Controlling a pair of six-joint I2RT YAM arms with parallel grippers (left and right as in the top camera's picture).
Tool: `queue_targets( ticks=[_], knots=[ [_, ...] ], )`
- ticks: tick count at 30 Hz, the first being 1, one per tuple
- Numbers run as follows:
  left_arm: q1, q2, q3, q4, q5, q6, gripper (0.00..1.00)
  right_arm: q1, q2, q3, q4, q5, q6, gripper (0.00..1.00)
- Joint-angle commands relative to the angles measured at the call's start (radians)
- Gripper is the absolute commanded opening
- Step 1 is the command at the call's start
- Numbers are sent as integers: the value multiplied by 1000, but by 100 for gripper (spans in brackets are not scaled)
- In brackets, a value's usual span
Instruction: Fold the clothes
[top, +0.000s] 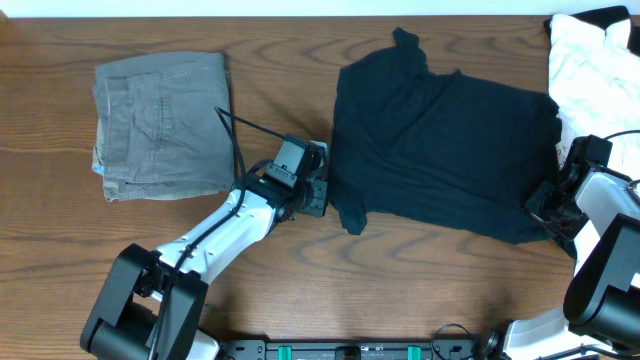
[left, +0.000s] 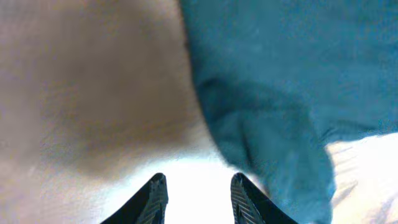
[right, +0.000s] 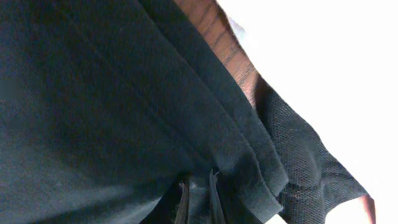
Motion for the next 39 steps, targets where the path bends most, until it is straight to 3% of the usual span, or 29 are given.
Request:
queue_targets(
  ticks=[1,6,15,19,39],
  knots=[
    [1,8,91,-136,-82,5,36,-10,100,-71,16,-50,-17,13],
    [1,20,161,-222,-44,108,42,-10,100,-71,21,-68,-17,13],
    [2,154,185,-232,39,5,43,-10,100,-71,20,-69,-32,14],
    [2,194,245,-240,50,5,57,-10,100,-71,21,-74,-32,15],
    [-12,233,246,-203,26,-105,58,-10,100,-71,28,-91,-39,17]
  ],
)
